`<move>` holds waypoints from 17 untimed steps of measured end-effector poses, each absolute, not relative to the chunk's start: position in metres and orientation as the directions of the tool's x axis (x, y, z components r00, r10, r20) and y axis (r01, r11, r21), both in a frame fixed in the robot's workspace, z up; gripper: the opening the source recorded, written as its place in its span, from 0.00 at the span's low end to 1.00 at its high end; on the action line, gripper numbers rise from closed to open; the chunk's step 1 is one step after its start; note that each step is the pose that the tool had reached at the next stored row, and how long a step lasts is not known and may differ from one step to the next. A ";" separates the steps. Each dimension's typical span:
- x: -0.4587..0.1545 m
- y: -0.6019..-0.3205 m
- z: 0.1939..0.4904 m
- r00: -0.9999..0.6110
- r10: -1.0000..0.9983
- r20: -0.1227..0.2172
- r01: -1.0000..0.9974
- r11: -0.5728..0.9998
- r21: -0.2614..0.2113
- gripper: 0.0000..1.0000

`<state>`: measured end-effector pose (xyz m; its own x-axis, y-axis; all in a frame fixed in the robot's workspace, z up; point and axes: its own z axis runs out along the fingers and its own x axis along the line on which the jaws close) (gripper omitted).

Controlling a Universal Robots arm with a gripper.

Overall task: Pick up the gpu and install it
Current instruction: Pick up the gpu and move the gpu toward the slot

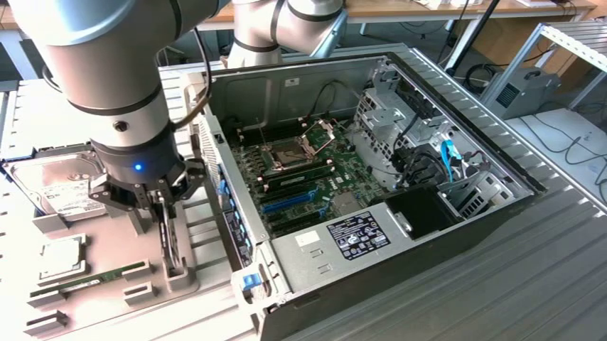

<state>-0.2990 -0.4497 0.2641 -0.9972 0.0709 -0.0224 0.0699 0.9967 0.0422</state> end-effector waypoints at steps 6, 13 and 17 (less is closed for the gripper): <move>-0.299 -0.450 0.268 -0.997 0.071 -0.022 0.070 0.997 0.042 0.26; -0.299 -0.450 0.274 -0.997 0.071 -0.022 0.070 0.997 0.042 0.26; -0.299 -0.450 0.277 -0.997 0.071 -0.022 0.070 0.997 0.042 0.26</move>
<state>-0.2990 -0.4495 0.2772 -0.9972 0.0709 -0.0224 0.0699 0.9967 0.0422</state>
